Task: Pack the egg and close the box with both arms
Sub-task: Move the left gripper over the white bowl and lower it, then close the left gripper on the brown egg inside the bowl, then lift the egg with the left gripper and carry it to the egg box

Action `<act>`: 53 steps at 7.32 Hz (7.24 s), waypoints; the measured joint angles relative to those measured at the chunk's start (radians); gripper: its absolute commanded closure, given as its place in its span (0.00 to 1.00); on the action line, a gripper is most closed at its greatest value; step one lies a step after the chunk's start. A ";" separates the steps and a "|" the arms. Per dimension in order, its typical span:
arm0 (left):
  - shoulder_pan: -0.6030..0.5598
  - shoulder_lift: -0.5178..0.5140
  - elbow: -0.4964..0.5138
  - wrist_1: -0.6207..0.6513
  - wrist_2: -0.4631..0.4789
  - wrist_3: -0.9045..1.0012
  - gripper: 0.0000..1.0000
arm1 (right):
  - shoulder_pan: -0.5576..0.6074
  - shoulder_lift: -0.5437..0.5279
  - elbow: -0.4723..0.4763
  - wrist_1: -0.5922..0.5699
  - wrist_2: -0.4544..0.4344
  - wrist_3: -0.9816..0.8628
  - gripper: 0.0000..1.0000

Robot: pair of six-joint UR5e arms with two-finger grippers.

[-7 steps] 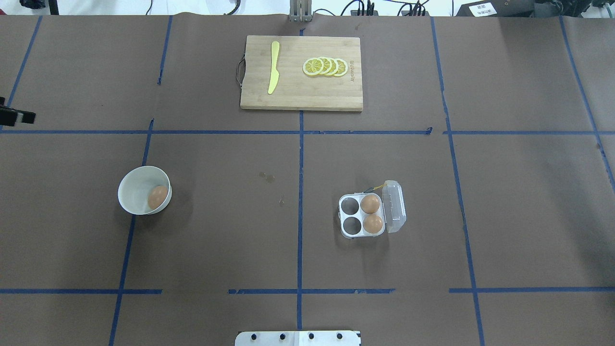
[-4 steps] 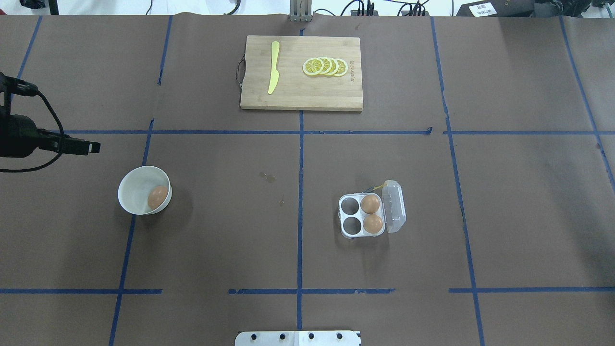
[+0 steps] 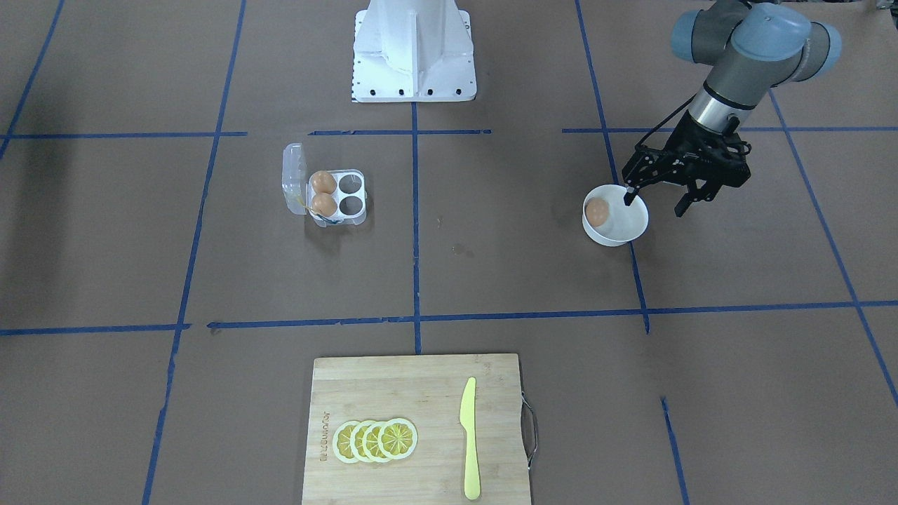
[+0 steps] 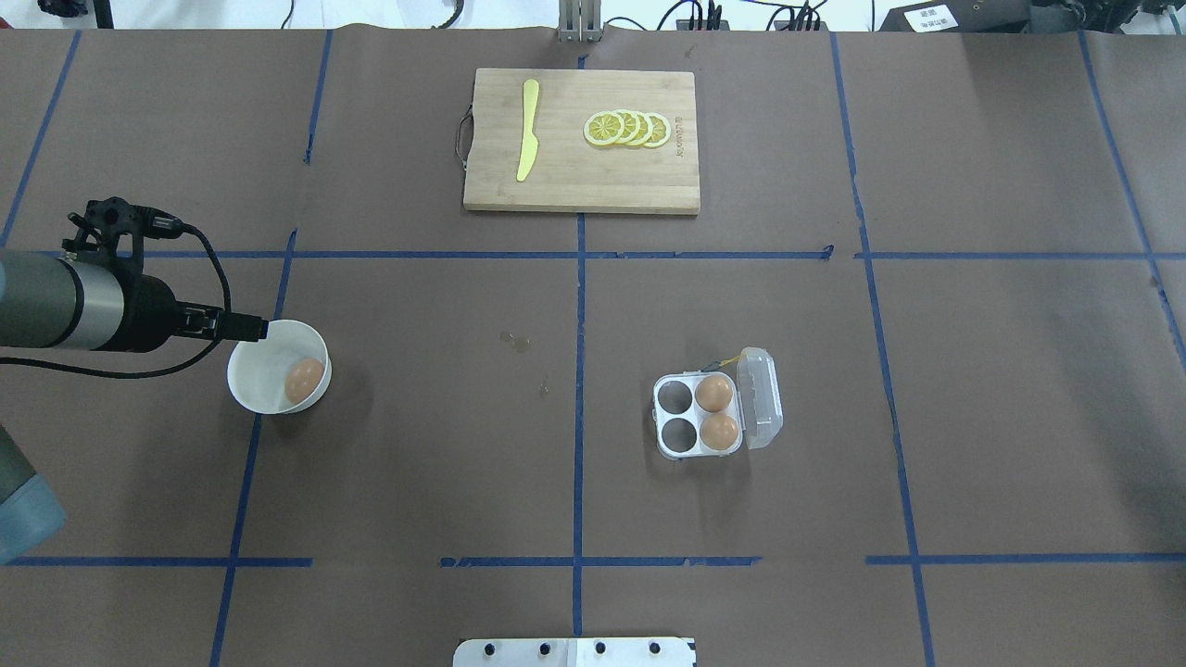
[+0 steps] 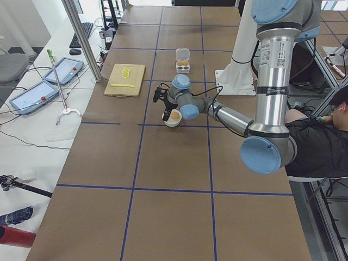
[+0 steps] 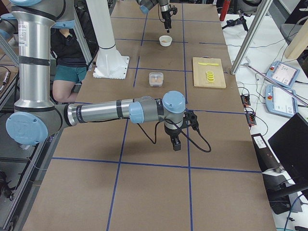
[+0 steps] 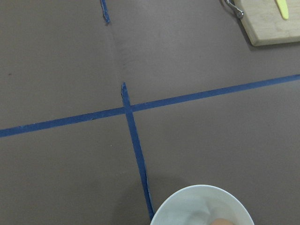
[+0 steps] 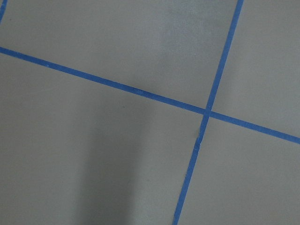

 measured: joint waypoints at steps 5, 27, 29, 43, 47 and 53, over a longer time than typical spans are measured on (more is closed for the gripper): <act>0.092 -0.064 0.059 0.021 0.032 -0.070 0.13 | 0.000 0.000 -0.004 0.000 0.000 0.000 0.00; 0.117 -0.074 0.118 0.015 0.030 0.005 0.25 | 0.001 0.000 -0.009 0.000 0.000 0.000 0.00; 0.117 -0.073 0.118 0.015 0.029 0.003 0.28 | 0.001 0.000 -0.009 0.000 0.000 0.000 0.00; 0.100 -0.065 0.052 0.015 0.029 0.104 1.00 | 0.000 0.003 -0.009 0.000 0.000 0.000 0.00; 0.025 -0.168 0.011 -0.002 0.028 0.244 1.00 | -0.001 0.003 -0.008 0.000 0.000 0.002 0.00; 0.156 -0.405 0.182 -0.489 0.172 0.259 1.00 | 0.001 0.008 -0.009 0.000 0.000 0.005 0.00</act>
